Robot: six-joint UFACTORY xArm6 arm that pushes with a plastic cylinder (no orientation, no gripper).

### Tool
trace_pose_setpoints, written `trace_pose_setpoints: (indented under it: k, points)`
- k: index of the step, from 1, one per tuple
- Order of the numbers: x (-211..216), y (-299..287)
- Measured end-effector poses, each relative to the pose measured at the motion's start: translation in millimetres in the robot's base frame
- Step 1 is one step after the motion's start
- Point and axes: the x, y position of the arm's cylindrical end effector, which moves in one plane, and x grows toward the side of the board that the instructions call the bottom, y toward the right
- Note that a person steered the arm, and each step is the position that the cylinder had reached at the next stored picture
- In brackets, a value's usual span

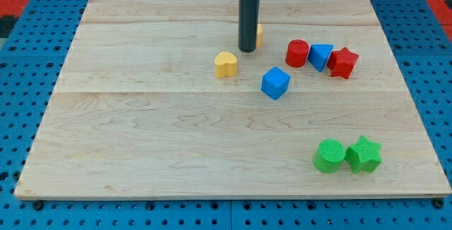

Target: Place yellow hexagon to the top of red circle

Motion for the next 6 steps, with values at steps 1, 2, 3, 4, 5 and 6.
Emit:
trace_pose_setpoints:
  k: [1, 2, 3, 4, 5, 6]
  points:
    - [-31, 31]
    - [-27, 8]
    - [-50, -2]
    - [-75, 72]
    - [-53, 30]
    - [-33, -60]
